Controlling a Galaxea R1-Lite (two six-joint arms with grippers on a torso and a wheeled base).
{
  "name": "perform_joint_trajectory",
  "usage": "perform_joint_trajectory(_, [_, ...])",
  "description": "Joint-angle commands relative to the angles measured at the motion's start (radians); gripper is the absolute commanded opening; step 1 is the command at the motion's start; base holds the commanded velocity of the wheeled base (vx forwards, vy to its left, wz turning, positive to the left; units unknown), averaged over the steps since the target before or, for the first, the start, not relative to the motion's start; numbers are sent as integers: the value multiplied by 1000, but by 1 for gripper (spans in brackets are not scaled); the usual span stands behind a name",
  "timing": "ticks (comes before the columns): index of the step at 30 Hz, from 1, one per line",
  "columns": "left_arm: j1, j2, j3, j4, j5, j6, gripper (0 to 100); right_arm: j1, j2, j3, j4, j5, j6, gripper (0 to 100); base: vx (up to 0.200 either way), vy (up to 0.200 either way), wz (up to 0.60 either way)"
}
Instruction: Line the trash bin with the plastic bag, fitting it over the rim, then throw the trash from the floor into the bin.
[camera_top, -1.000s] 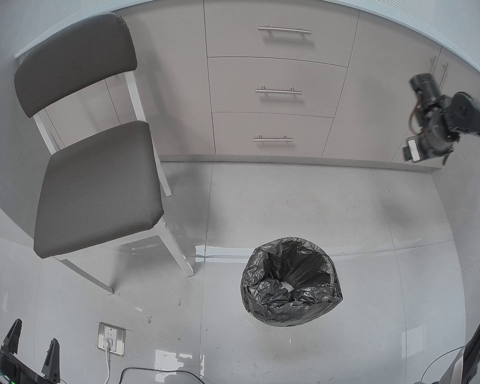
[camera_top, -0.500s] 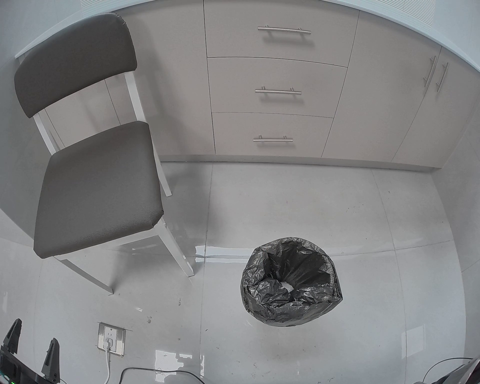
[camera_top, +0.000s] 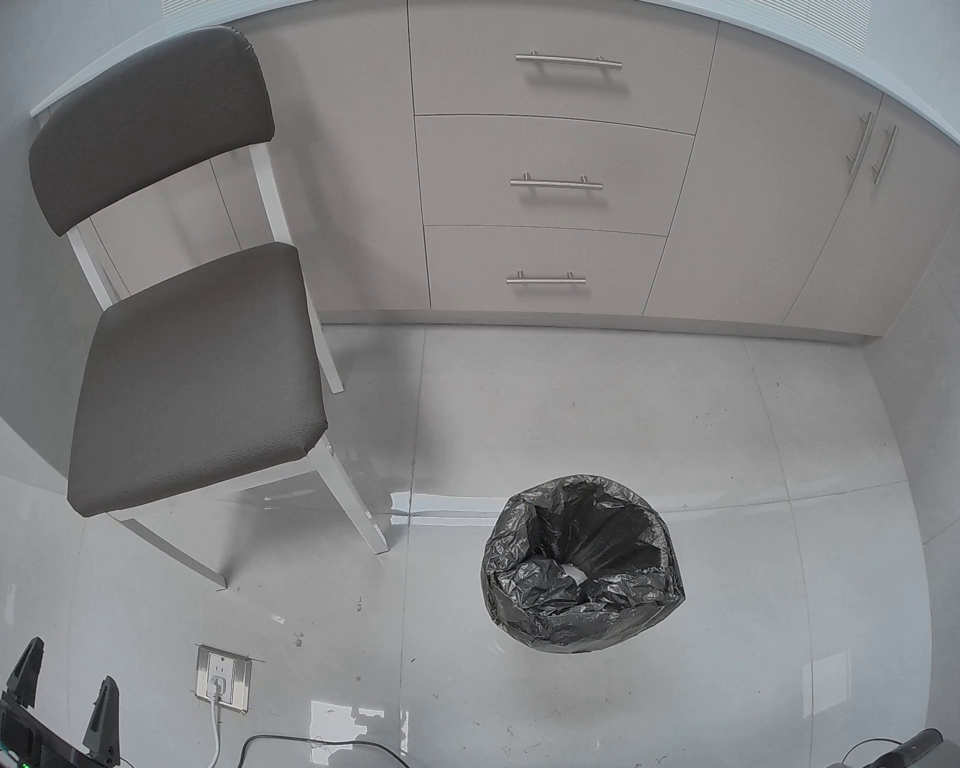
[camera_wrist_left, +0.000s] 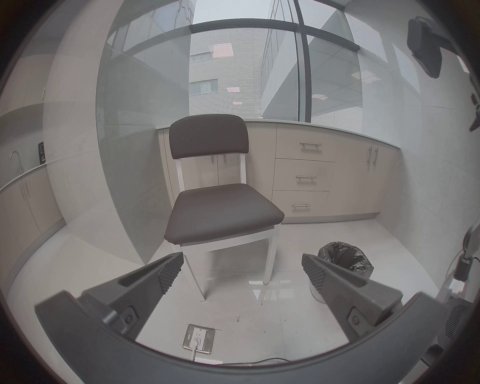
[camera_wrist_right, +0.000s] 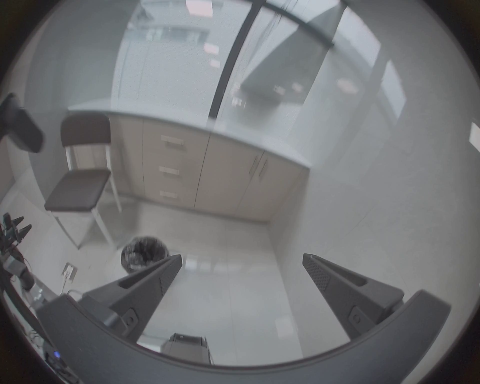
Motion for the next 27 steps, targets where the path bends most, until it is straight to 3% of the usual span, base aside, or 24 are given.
perform_joint_trajectory(1, [0, -16, 18, 0, 0, 0, 100, 4, -583, 1, -225, 70, -89, 100, 0, 0, 0])
perform_joint_trajectory(9, [0, -16, 18, 0, 0, 0, 100, 43, -594, 1, -195, 77, -65, 100, 0, 0, 0])
perform_joint_trajectory(12, [0, -16, 18, 0, 0, 0, 100, 140, -640, 11, -186, 114, -100, 100, 0, 0, 0])
perform_joint_trajectory(15, [0, -16, 18, 0, 0, 0, 100, 152, -658, 56, -186, 111, -111, 100, 0, 0, 0])
perform_joint_trajectory(16, [0, -16, 18, 0, 0, 0, 100, 143, -691, 148, -168, 103, -92, 100, 0, 0, 0])
perform_joint_trajectory(22, [0, -16, 18, 0, 0, 0, 100, 139, -691, 135, -45, 103, -45, 100, 0, 0, 0])
perform_joint_trajectory(24, [0, -16, 18, 0, 0, 0, 100, 139, -691, 172, -45, 117, -29, 100, 0, 0, 0])
perform_joint_trajectory(27, [0, -16, 18, 0, 0, 0, 100, 139, -691, 307, -122, 129, 61, 100, 0, 0, 0])
